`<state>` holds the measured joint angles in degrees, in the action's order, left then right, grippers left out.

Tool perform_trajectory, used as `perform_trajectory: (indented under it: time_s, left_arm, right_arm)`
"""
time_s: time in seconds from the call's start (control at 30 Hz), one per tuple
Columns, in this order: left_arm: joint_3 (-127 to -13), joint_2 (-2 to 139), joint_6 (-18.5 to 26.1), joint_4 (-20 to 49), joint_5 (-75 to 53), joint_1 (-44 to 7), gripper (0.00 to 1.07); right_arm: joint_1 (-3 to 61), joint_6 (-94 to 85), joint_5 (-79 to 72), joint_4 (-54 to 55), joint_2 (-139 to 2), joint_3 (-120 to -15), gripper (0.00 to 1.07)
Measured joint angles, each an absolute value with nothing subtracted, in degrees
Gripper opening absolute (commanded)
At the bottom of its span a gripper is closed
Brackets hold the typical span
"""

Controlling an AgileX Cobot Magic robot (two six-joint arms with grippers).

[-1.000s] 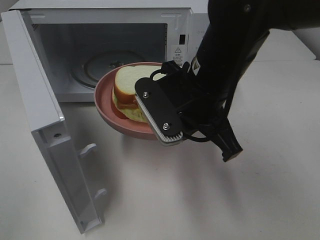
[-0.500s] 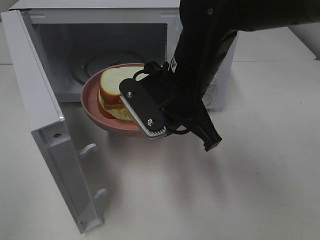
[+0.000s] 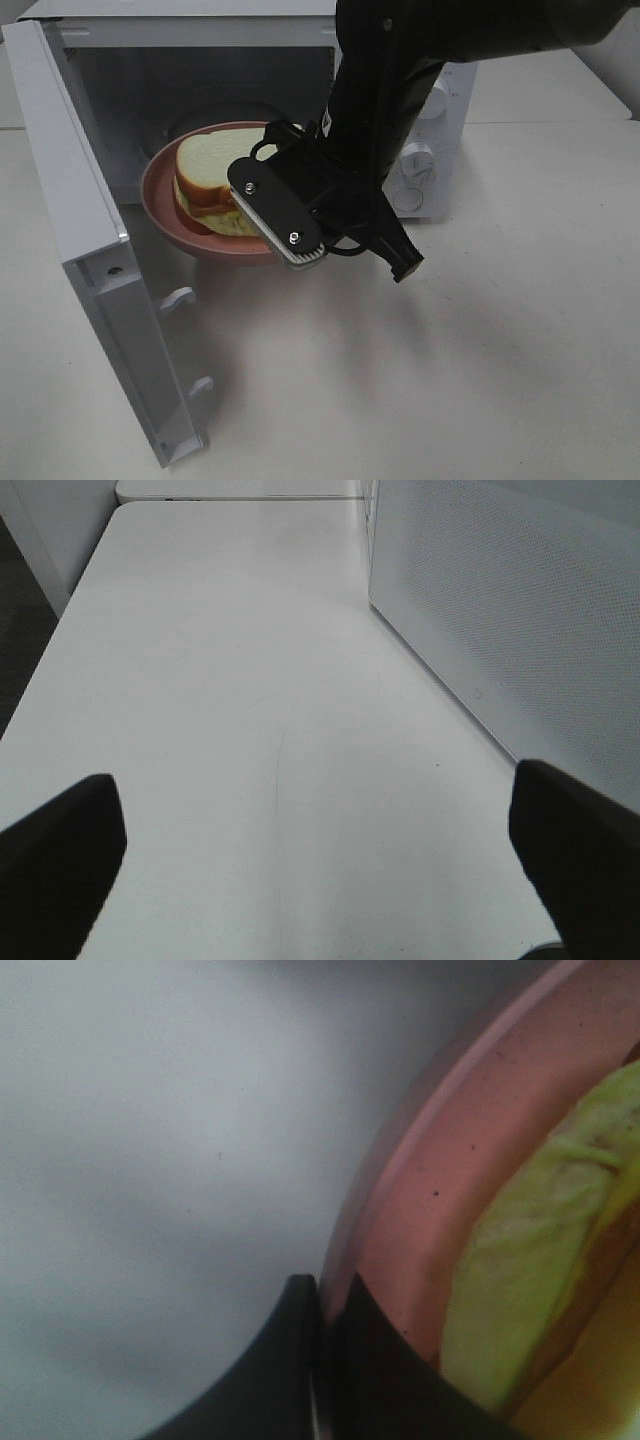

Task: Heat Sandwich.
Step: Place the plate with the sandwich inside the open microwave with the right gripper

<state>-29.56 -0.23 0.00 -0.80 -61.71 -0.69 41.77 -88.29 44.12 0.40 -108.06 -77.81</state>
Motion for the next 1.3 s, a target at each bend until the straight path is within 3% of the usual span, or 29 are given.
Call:
perform_trajectory:
  time_s: [0.57, 1.3]
  left_arm:
    - [-29.56, -0.23, 0.00, -0.80, -61.71, -0.69, 1.00]
    - [-29.56, -0.23, 0.00, -0.80, -61.71, -0.69, 1.00]
  right_arm:
    - [40.11, -87.61, 44.75, 0.00, -115.05, -87.83, 0.00]
    - [39.65, -81.42, 51.51, -1.09, -128.46, -108.40, 0.00]
